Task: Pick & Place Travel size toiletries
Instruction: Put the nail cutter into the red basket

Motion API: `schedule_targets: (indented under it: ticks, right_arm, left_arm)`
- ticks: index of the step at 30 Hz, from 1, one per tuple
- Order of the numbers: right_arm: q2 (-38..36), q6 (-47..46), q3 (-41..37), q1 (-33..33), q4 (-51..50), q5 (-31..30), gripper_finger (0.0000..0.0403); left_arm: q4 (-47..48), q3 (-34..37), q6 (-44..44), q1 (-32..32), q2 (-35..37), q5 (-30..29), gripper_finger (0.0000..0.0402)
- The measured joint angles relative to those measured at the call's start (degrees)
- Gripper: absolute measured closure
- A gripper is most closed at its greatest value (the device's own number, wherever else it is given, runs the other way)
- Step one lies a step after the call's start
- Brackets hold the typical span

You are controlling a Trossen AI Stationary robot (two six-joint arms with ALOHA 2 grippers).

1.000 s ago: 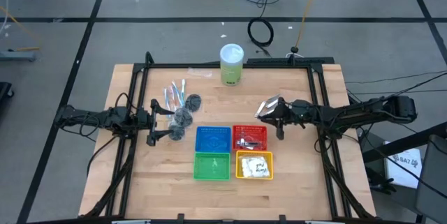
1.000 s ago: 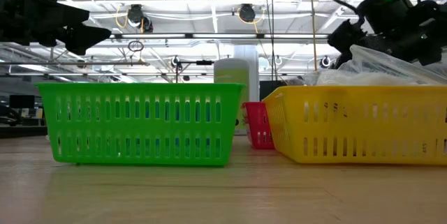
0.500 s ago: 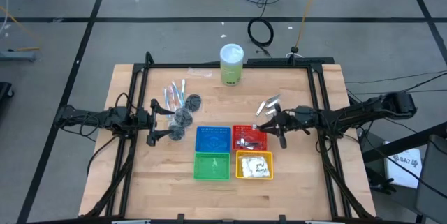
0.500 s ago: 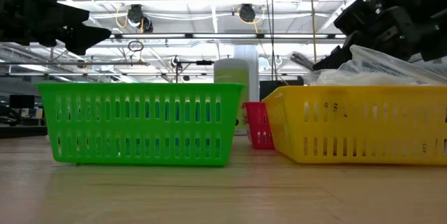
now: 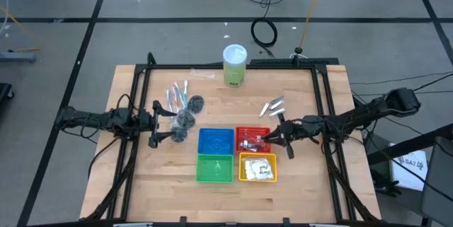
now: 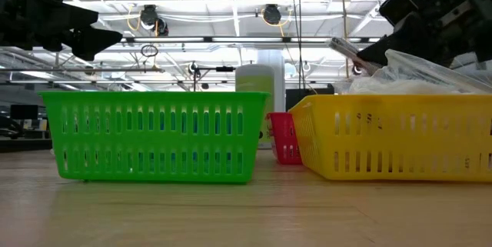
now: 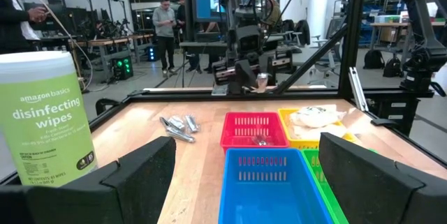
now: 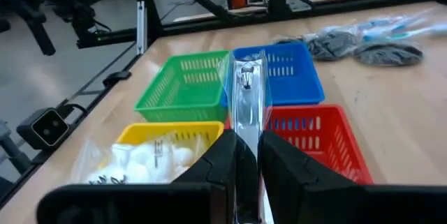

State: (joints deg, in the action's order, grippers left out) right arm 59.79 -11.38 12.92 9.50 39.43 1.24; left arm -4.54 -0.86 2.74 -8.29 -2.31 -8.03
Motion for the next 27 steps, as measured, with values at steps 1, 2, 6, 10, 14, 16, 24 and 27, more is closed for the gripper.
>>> schedule_targets:
  ticks: [1,2,6,10,14,16,24,27]
  right_arm:
    - [0.0,0.0,0.3,0.4,-0.1,-0.7,0.0362]
    - [0.0,0.0,0.8,0.8,-0.6,-1.3,0.0362]
    - [1.2,0.3,3.7,1.6,-2.6,-1.4,0.0362]
    - [4.7,2.3,7.5,1.9,-4.8,-1.3,0.0362]
    - [10.3,3.3,11.6,1.9,-7.4,-1.3,0.0362]
    - [13.3,3.9,13.9,1.9,-9.1,-1.4,0.0362]
    - [24.1,6.5,19.4,1.0,-12.7,-1.3,0.0362]
    - [26.0,6.3,19.4,0.3,-12.9,-1.3,0.0362]
  left_arm:
    - [0.0,0.0,0.0,0.0,0.0,0.0,0.0055]
    - [0.0,0.0,0.0,0.0,0.0,0.0,0.0055]
    - [0.0,0.0,0.0,0.0,0.0,0.0,0.0055]
    - [0.0,0.0,0.0,0.0,0.0,0.0,0.0055]
    - [0.0,0.0,0.0,0.0,0.0,0.0,0.0055]
    - [0.0,0.0,0.0,0.0,0.0,0.0,0.0055]
    - [0.0,0.0,0.0,0.0,0.0,0.0,0.0055]
    - [0.0,0.0,0.0,0.0,0.0,0.0,0.0055]
